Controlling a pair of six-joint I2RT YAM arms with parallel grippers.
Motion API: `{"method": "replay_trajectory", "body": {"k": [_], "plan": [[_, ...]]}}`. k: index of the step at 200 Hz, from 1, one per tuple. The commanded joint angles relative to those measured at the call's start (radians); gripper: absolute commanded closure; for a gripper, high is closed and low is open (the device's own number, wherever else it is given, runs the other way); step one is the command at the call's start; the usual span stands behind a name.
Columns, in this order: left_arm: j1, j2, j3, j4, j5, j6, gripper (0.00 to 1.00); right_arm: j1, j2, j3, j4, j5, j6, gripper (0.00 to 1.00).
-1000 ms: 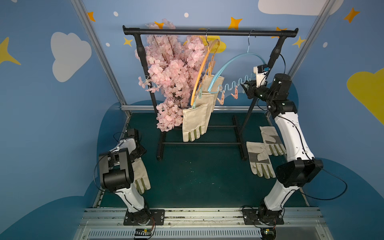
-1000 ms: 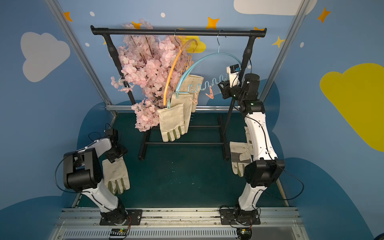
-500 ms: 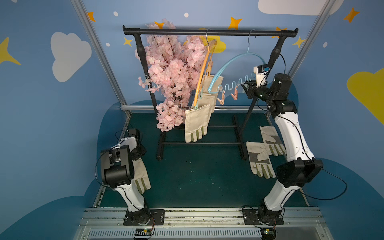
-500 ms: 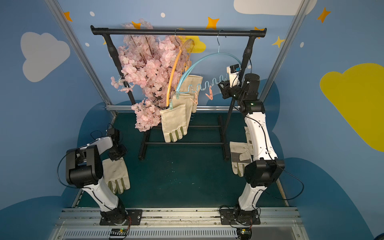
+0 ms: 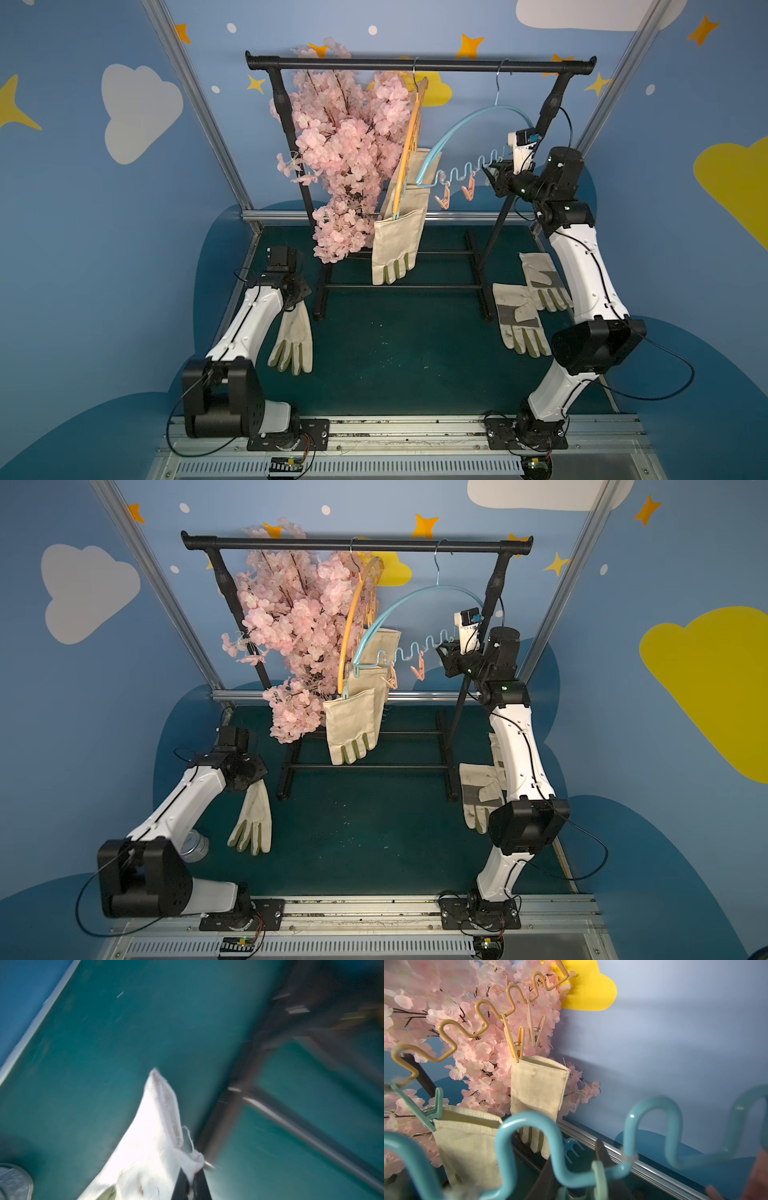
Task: Clip the gloves onto a hanger to dry
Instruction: Pick up the glove from the center of the board.
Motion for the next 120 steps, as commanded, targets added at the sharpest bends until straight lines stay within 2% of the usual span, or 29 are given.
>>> {"method": "replay_trajectory", "body": {"k": [1,12,36,66,98,120], "plan": [[-0.06,-0.115,0.004,-0.069,0.138,0.026,0.97,0.001,-0.03,-0.014,0.032,-0.011,0.012,0.78],[-0.109,-0.154,0.016,-0.108,0.197,0.044,0.97,0.001,-0.029,-0.012,0.036,-0.012,0.015,0.78],[-0.213,-0.175,0.069,-0.189,0.409,0.09,0.97,0.001,-0.024,-0.012,0.043,-0.017,0.026,0.78],[-0.408,-0.162,0.16,-0.246,0.5,0.124,0.97,0.001,-0.023,-0.012,0.043,-0.021,0.032,0.78],[-0.614,-0.119,0.193,-0.07,0.594,0.069,0.97,0.001,-0.031,-0.02,0.039,-0.021,0.033,0.78],[-0.658,-0.084,0.166,0.157,0.624,0.013,0.97,0.001,-0.042,-0.033,0.042,-0.017,0.029,0.78]]}}
